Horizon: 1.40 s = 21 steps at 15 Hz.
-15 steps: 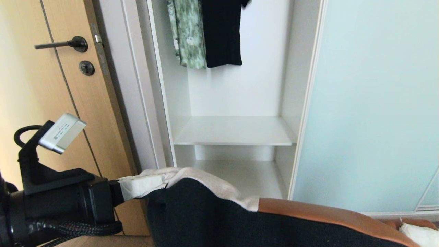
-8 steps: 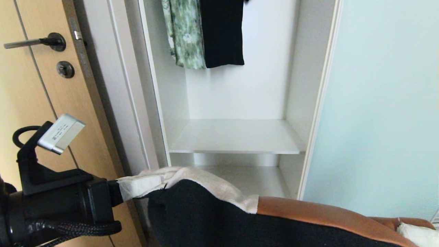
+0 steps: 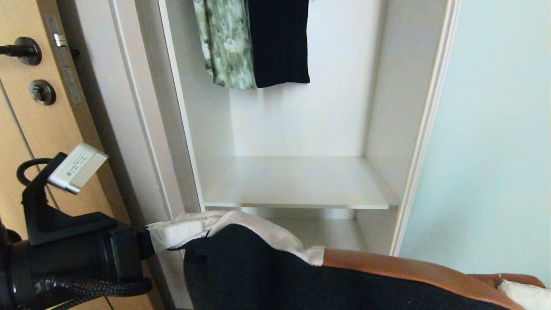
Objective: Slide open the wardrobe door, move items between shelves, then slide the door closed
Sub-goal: Place the pillow on the higher shelf
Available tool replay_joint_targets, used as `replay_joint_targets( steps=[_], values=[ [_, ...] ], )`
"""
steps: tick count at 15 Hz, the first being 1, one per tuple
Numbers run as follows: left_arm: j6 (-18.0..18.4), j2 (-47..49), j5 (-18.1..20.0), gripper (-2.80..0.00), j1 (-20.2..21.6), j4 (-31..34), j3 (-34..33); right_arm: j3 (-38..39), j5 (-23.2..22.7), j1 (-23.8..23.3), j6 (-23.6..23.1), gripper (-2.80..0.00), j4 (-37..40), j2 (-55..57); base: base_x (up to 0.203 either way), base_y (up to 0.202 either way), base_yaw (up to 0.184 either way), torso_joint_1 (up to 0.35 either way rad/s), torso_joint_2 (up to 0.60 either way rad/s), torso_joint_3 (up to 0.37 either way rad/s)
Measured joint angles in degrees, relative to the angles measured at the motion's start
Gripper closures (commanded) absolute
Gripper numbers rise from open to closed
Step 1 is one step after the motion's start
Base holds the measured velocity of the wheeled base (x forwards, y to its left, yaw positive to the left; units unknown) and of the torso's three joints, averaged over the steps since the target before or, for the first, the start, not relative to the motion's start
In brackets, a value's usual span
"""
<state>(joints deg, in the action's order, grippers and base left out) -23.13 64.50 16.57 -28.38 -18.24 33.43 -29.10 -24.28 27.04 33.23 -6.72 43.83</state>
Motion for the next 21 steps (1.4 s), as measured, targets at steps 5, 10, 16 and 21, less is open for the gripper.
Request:
replay_joint_targets(
  steps=[5,10,16,21],
  values=[
    [-0.02,0.02,0.0,0.0,-0.01,-0.04,-0.11,0.0,0.01,0.0,1.05,0.0,-0.09,0.05,0.196,0.0,0.001,0.005,0.0,0.005],
    [0.17,0.24,0.07,0.0,0.0,0.06,-0.2,0.0,0.0,0.0,1.21,0.0,-0.09,0.2,0.192,0.0,0.001,0.003,0.0,0.002],
    [1.75,-1.45,-0.2,0.0,-0.09,0.51,1.88,-0.83,0.17,-0.07,1.24,0.0,-0.17,0.76,0.021,0.0,0.0,0.001,0.0,0.001],
    [2.4,-3.68,-2.69,0.0,0.3,1.57,7.87,-9.82,0.39,-1.69,0.87,0.0,-0.57,5.43,0.0,0.0,0.0,0.0,0.0,0.0]
  ],
)
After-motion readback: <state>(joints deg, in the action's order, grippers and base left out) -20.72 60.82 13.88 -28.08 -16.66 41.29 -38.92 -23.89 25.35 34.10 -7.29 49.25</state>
